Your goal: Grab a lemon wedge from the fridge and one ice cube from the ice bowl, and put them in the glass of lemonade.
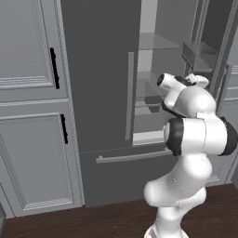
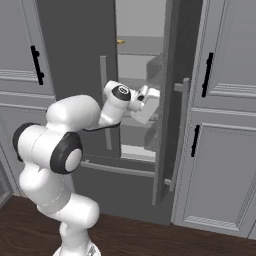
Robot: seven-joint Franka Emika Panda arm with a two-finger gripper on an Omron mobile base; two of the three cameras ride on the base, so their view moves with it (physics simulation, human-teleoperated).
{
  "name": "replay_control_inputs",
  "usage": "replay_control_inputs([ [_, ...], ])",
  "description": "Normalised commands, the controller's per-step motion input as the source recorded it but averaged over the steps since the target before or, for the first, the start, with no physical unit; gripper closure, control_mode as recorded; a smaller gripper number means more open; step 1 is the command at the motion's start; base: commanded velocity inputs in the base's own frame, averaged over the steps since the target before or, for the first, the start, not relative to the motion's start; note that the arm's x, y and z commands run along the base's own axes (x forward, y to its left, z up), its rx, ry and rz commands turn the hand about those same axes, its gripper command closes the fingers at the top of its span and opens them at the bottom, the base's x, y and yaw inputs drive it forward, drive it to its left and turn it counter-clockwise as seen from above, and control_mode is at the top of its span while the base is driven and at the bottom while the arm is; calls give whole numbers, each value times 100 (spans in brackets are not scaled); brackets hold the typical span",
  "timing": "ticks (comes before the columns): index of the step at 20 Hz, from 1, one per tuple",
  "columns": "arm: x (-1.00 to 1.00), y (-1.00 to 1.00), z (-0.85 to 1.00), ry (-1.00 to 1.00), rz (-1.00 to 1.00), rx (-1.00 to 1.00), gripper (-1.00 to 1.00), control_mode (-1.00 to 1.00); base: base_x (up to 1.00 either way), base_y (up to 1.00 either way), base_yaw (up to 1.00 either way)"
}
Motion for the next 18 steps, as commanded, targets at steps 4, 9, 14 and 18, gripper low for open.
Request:
replay_control_inputs([
  [4,-10,-100,-13,0,-16,0,-100,-100,0,0,0],
  [9,-9,-100,-5,-1,-14,0,-100,-100,0,0,0],
  [14,-7,-93,0,-6,-9,0,-100,-100,0,0,0],
  [18,-61,1,4,-23,2,1,-100,-100,0,0,0],
])
